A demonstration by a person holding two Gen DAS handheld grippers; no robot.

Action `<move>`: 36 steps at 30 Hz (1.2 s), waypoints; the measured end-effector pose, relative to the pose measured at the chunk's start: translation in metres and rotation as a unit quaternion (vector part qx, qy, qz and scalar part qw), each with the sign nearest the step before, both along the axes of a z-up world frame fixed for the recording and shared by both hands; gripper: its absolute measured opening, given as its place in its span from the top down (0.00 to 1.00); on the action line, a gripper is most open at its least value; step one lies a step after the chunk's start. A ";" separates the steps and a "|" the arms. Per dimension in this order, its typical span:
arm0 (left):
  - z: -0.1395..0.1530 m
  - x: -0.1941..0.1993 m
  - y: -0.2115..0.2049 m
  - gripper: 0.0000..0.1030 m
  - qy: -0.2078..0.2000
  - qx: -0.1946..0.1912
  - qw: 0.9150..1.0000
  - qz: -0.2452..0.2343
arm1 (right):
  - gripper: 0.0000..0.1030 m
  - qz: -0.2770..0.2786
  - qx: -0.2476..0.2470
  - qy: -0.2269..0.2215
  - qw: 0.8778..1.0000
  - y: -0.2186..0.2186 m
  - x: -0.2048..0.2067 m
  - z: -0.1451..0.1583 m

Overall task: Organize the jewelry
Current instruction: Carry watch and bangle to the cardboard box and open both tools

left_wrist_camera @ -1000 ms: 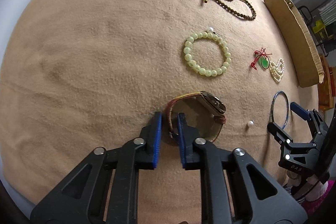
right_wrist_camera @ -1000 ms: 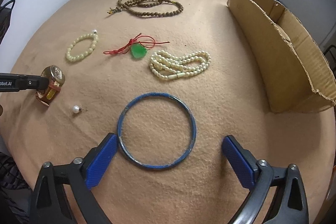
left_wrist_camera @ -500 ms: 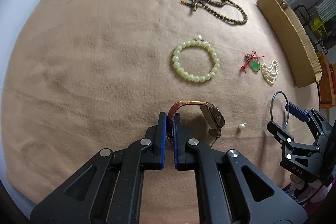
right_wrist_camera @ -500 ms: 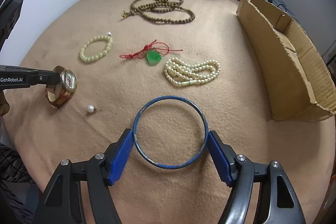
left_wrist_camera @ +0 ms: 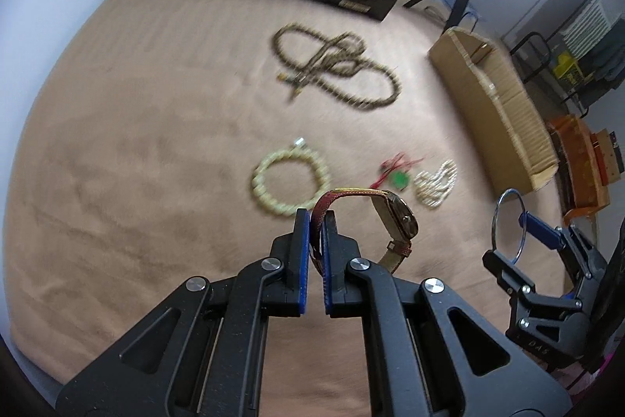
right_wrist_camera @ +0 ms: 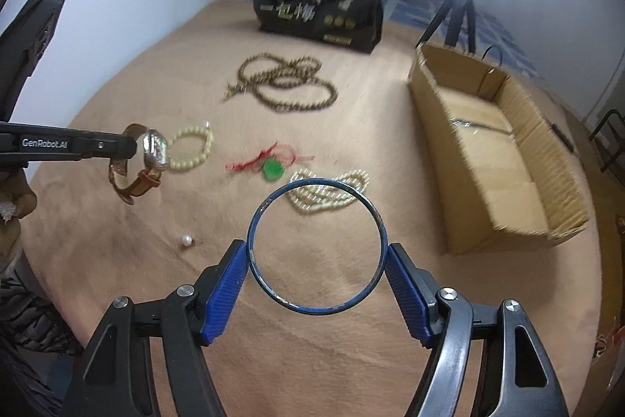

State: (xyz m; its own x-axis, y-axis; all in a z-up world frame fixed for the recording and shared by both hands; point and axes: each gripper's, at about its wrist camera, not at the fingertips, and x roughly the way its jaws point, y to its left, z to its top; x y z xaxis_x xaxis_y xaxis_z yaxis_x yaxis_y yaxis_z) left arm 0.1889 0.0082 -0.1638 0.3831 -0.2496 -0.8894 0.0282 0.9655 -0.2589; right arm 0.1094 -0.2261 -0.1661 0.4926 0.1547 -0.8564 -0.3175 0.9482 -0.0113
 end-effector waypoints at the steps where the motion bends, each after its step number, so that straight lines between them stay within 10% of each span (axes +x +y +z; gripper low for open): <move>1: 0.004 0.002 -0.004 0.97 -0.004 -0.004 1.000 -0.001 | 0.29 -0.003 0.001 -0.005 1.000 -0.003 0.002 0.005; 16: 0.051 0.053 -0.087 0.97 -0.064 -0.053 0.996 -0.019 | 0.29 -0.094 -0.006 -0.040 0.995 -0.091 0.034 0.042; 36: 0.031 0.117 -0.183 0.97 -0.059 -0.106 0.992 -0.034 | 0.29 -0.157 -0.002 -0.023 0.987 -0.154 0.068 0.022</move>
State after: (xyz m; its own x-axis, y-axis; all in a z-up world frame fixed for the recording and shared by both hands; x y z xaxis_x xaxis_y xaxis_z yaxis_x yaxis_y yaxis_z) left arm 0.3061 -0.1751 -0.1331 0.4568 -0.4549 -0.7645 0.1336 0.8847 -0.4466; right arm 0.1779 -0.3796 -0.1437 0.5541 -0.0149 -0.8323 -0.0067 0.9997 -0.0224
